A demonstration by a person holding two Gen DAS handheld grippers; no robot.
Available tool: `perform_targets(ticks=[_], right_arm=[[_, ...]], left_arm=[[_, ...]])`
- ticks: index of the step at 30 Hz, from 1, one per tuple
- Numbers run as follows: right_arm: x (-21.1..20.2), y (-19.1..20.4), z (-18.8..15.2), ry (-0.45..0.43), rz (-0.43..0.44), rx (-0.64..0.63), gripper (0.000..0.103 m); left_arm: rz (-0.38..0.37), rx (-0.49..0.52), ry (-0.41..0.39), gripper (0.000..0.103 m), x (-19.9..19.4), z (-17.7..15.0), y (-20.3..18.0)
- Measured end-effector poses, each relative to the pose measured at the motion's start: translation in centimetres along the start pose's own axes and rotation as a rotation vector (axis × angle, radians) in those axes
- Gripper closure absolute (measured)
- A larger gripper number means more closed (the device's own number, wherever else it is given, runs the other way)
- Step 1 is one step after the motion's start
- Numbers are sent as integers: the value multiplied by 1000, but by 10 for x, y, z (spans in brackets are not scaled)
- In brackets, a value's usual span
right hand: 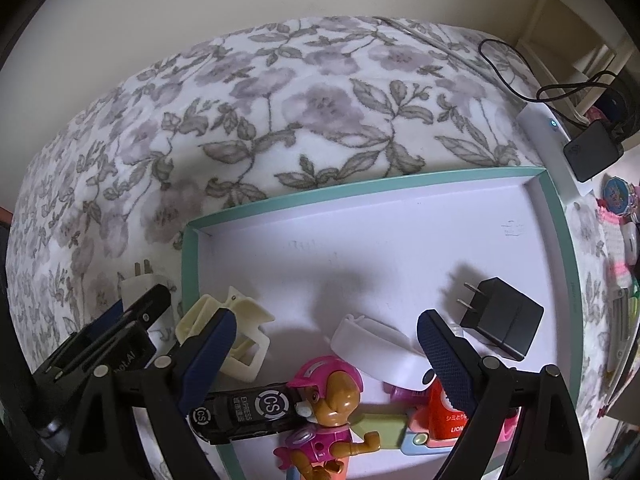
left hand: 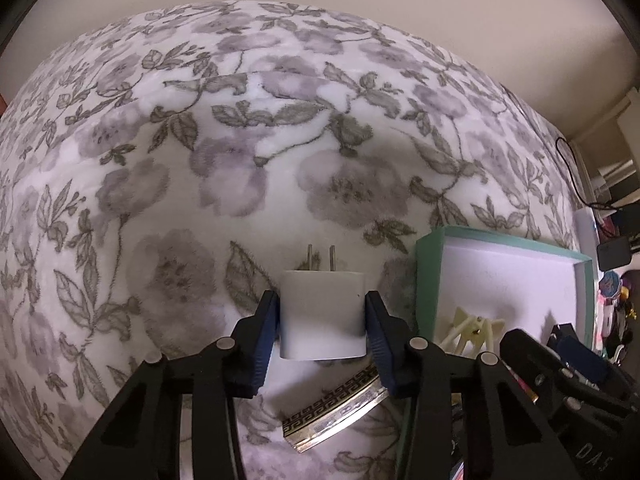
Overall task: Organize rigid objects
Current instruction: 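Grasp the white charger plug with the left gripper while the right approaches the gold bar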
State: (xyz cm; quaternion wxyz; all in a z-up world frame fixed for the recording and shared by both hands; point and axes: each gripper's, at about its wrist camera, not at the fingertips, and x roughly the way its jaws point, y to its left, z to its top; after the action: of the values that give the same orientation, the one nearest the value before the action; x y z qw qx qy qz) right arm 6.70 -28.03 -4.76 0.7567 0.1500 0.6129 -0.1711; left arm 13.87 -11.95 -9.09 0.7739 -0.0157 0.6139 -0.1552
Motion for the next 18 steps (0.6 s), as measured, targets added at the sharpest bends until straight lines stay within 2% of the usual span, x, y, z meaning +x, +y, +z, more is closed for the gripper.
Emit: perform_targets(ticks=[7,14,18], right_arm=[[-4,13,-4,-14,14,-45,9],[-23,32,-8,-81,29,-103,9],[-33,57,-15,-110,88,-190,9]], left_arm=[[15,-44,32,58,-5,-7,25],[16,-142,63,58,-13,-18,65],[8,-186,77,58,-17,-27,84]])
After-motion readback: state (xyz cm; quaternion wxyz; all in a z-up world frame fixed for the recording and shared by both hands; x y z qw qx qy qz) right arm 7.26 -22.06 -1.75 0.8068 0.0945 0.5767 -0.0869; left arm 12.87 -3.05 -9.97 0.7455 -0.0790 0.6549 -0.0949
